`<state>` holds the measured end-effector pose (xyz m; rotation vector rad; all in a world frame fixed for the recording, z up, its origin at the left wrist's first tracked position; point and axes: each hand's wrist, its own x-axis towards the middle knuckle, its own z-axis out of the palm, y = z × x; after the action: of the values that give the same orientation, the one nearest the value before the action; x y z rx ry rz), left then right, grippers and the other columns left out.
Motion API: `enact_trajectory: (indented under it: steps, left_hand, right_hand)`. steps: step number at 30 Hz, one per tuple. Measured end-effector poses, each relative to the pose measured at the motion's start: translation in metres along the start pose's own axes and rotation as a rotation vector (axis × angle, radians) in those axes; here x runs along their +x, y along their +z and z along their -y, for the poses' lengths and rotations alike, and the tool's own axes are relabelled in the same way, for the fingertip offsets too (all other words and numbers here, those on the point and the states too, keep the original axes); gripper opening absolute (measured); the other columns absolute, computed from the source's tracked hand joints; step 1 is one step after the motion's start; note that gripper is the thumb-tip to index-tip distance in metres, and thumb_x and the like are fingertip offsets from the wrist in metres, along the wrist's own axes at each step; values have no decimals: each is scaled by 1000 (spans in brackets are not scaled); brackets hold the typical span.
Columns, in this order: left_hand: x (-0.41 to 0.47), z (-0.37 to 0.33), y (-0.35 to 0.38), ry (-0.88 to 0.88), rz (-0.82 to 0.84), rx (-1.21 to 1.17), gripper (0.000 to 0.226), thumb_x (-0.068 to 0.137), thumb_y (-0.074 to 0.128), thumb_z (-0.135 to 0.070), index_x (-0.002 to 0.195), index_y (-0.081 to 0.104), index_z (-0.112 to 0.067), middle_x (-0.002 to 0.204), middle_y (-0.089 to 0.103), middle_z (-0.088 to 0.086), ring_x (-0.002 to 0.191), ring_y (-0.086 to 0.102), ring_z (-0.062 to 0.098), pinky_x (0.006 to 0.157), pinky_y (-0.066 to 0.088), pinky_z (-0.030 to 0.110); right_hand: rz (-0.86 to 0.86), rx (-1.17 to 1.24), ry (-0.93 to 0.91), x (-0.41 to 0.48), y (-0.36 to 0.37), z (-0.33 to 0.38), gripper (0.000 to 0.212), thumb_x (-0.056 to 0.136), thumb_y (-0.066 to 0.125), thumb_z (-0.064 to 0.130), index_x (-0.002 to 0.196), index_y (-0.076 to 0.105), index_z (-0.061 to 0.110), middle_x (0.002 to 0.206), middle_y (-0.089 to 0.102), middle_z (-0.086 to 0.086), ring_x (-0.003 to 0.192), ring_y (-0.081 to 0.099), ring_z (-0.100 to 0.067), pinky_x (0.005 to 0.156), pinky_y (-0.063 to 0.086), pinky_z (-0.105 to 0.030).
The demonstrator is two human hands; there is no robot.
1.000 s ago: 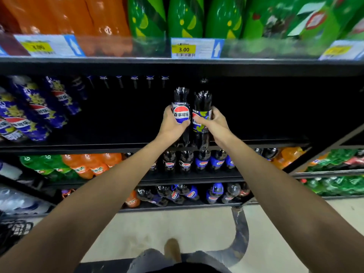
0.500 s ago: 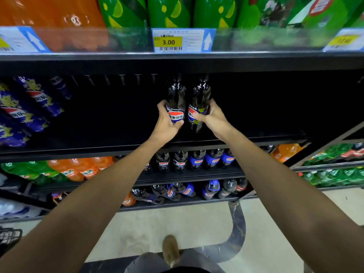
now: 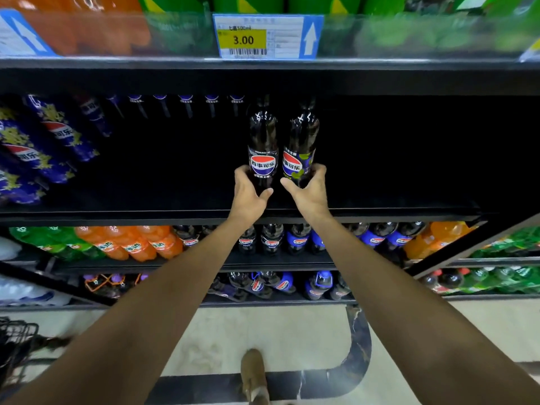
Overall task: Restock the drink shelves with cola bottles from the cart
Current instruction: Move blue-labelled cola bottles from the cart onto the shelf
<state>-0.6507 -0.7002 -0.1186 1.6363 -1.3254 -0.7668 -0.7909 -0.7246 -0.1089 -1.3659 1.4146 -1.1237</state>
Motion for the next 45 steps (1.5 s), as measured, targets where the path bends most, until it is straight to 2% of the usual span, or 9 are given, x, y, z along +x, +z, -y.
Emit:
enact_trajectory:
  steps: [3,5,10,16,22,26,31,40,45]
  left_hand:
    - [15,7,8,43,-52,32,67,88,67,-9,138,23,-1,140,37,12,129,39,18,103,30,18]
    - [29,8,14,67,-83,44,68,88,67,-10,139,22,0,141,36,13,130,38,19,101,27,15]
    - [75,9,24,60,-88,50,69,90,65,-12,141,20,-2,145,34,11,133,36,19,102,28,19]
    - [122,12,34,111,-102,78,71,93,62,-16,145,16,-4,152,24,11,139,28,21,101,23,17]
    - [157,16,40,139,-160,161,69,95,58,-23,148,16,-10,154,25,6,137,34,22,96,34,29]
    - [170,11,46,88,-231,313,67,95,57,-30,146,19,-10,147,26,11,126,47,29,89,49,45]
    - [184,7,50,67,-286,393,66,94,58,-32,144,23,-6,142,27,14,123,48,32,86,50,46]
    - [199,8,50,140,-344,423,63,93,61,-24,140,27,0,138,33,19,118,51,36,89,48,40]
    - [204,6,50,119,-362,437,59,94,60,-23,139,28,-2,138,34,20,116,54,36,86,48,39]
  right_hand:
    - [9,-24,-80,15,1,-7,60,87,72,19,136,38,8,118,51,7,105,48,-4,73,34,6]
    - [23,-31,-124,29,1,-12,60,89,69,19,138,37,9,118,49,9,106,44,0,74,32,6]
    - [56,-16,-138,71,5,-16,58,91,65,18,141,35,13,119,47,10,111,44,-2,90,35,-17]
    - [44,0,-175,123,17,-18,57,92,63,18,142,35,15,121,49,10,110,45,-2,89,35,-18]
    - [12,6,-192,165,32,-22,58,92,62,22,143,36,17,137,51,0,127,48,-15,99,36,-25]
    - [-10,-49,-169,184,39,-21,61,93,61,30,146,32,20,145,37,-6,131,42,-22,92,34,-26]
    - [-10,-134,-147,202,43,-18,64,94,60,34,147,29,18,151,22,-10,137,32,-27,91,29,-26]
    - [-25,-168,-163,223,49,-17,61,93,60,37,146,35,22,146,33,-7,130,42,-25,87,32,-27]
    - [-54,-150,-152,230,54,-17,64,92,61,36,146,34,13,147,39,-7,132,43,-25,96,35,-28]
